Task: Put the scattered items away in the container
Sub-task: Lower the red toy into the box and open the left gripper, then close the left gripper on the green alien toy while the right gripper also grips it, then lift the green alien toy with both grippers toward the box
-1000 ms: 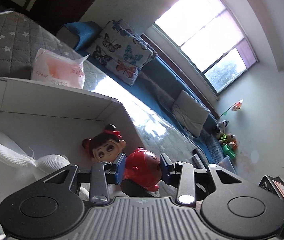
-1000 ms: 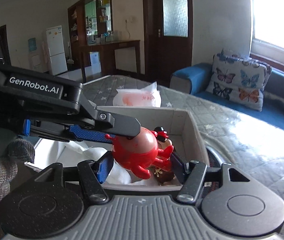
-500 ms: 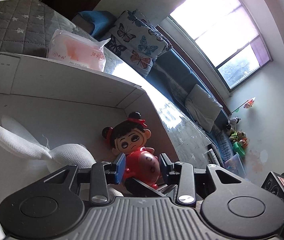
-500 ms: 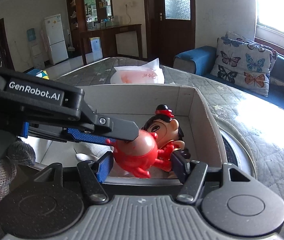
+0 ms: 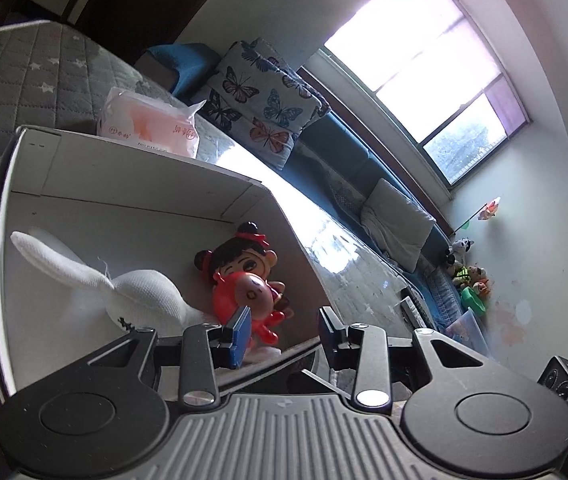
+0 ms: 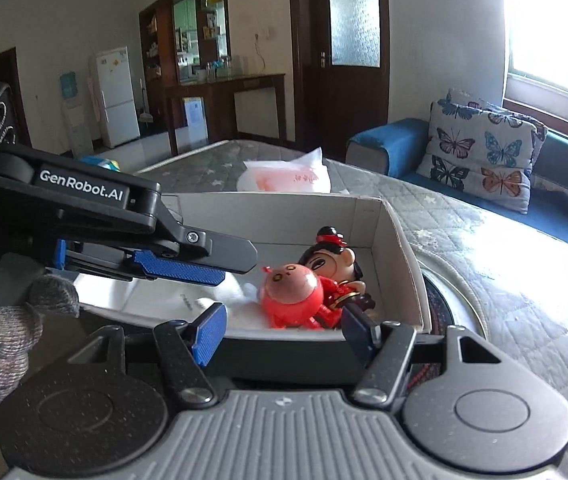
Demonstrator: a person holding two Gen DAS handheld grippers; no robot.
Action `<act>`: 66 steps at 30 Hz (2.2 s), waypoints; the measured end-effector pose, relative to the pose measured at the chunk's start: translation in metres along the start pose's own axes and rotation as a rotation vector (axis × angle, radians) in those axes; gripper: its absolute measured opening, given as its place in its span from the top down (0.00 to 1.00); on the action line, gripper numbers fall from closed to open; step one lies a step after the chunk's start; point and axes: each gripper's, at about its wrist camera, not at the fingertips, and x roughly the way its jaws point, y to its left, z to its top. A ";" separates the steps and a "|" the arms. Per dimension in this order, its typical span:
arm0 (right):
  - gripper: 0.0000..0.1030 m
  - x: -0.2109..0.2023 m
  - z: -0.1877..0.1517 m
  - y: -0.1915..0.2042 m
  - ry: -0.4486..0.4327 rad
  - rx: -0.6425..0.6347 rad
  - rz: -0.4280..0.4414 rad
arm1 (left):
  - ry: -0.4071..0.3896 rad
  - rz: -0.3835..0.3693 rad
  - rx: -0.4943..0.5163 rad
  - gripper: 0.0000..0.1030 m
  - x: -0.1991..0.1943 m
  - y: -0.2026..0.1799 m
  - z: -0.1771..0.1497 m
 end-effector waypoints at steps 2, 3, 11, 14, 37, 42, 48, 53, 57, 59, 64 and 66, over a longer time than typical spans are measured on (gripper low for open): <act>0.31 -0.011 -0.005 0.002 -0.014 -0.002 0.001 | -0.002 -0.011 0.014 0.62 -0.008 -0.005 -0.007; 0.30 -0.019 -0.008 0.005 -0.023 -0.003 0.002 | -0.001 -0.016 0.021 0.62 -0.011 -0.007 -0.011; 0.26 -0.060 -0.037 0.019 -0.035 -0.008 0.007 | 0.015 -0.035 0.062 0.62 -0.035 -0.019 -0.046; 0.26 -0.069 -0.049 0.023 -0.021 -0.007 0.016 | 0.035 -0.040 0.070 0.62 -0.039 -0.021 -0.060; 0.26 -0.083 -0.118 0.056 0.112 -0.024 0.130 | 0.208 -0.069 -0.002 0.62 -0.063 0.000 -0.124; 0.32 -0.079 -0.118 0.059 0.119 -0.023 0.139 | 0.213 -0.052 -0.027 0.62 -0.064 0.005 -0.126; 0.43 -0.072 -0.117 0.063 0.134 -0.028 0.151 | 0.237 -0.042 -0.052 0.62 -0.060 0.011 -0.130; 0.50 -0.069 -0.119 0.063 0.143 -0.018 0.150 | 0.255 -0.058 -0.097 0.61 -0.055 0.018 -0.133; 0.51 -0.069 -0.120 0.060 0.142 0.002 0.157 | 0.256 -0.063 -0.109 0.59 -0.052 0.018 -0.134; 0.51 -0.069 -0.120 0.060 0.141 0.005 0.158 | 0.259 -0.065 -0.117 0.58 -0.050 0.019 -0.133; 0.52 -0.070 -0.118 0.059 0.141 0.007 0.158 | 0.264 -0.071 -0.116 0.58 -0.049 0.018 -0.130; 0.53 -0.071 -0.114 0.059 0.133 0.004 0.156 | 0.252 -0.078 -0.101 0.58 -0.051 0.016 -0.128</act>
